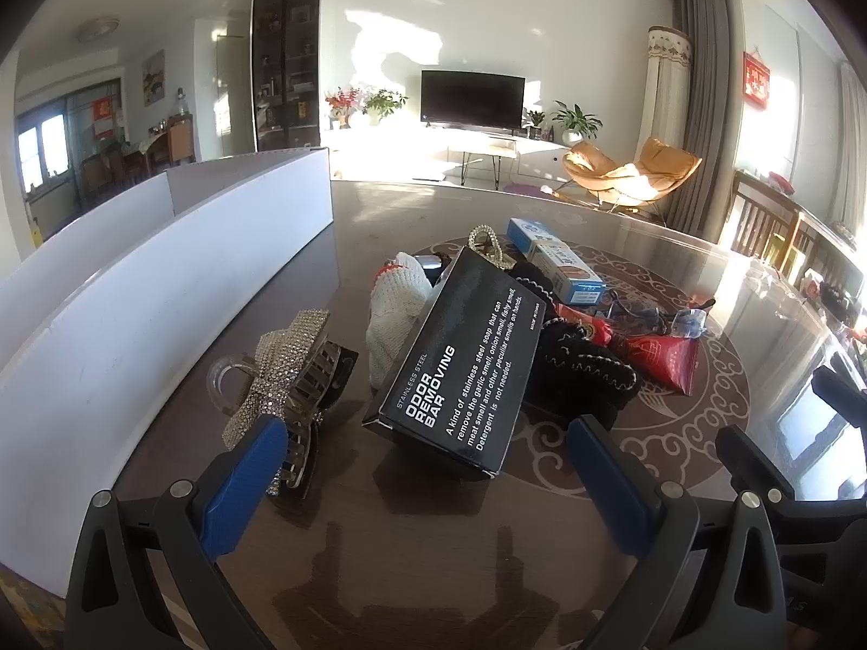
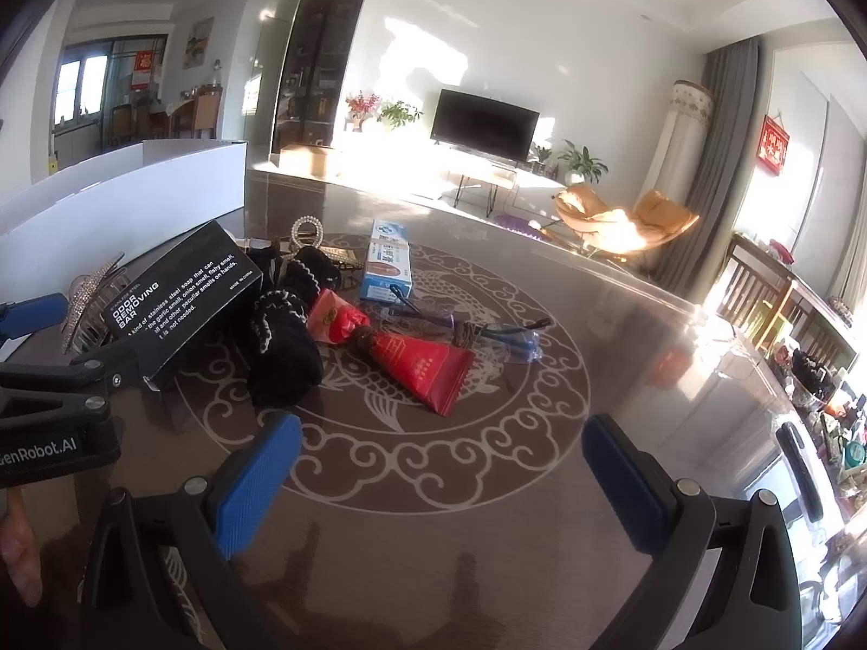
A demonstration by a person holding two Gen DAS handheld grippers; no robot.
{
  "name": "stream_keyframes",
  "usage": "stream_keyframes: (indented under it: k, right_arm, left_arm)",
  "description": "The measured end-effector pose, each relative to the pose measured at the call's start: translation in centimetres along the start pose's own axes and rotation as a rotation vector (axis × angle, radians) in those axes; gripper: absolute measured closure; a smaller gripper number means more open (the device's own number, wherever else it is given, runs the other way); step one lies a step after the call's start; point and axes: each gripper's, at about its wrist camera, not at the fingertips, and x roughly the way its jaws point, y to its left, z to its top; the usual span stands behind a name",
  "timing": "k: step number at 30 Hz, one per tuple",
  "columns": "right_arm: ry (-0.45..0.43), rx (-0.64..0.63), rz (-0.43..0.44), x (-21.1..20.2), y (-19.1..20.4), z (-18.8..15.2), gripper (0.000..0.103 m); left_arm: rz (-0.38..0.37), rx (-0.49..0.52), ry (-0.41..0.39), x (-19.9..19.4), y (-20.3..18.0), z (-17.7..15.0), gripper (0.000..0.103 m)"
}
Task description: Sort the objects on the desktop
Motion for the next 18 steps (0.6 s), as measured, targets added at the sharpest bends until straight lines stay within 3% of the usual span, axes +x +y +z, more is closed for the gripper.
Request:
stream_keyframes:
  k: [11,18]
  right_arm:
    - [0.006,0.004,0.016,-0.7,-0.3,0.5,0.000]
    - [0.061,0.005,0.051,0.5,-0.2,0.9,0.000]
  left_arm:
    - [-0.002,-0.002,0.010,0.1,0.1,0.0,0.000]
    - [-0.036,-0.054,0.157,2.2,1.1,-0.9,0.000]
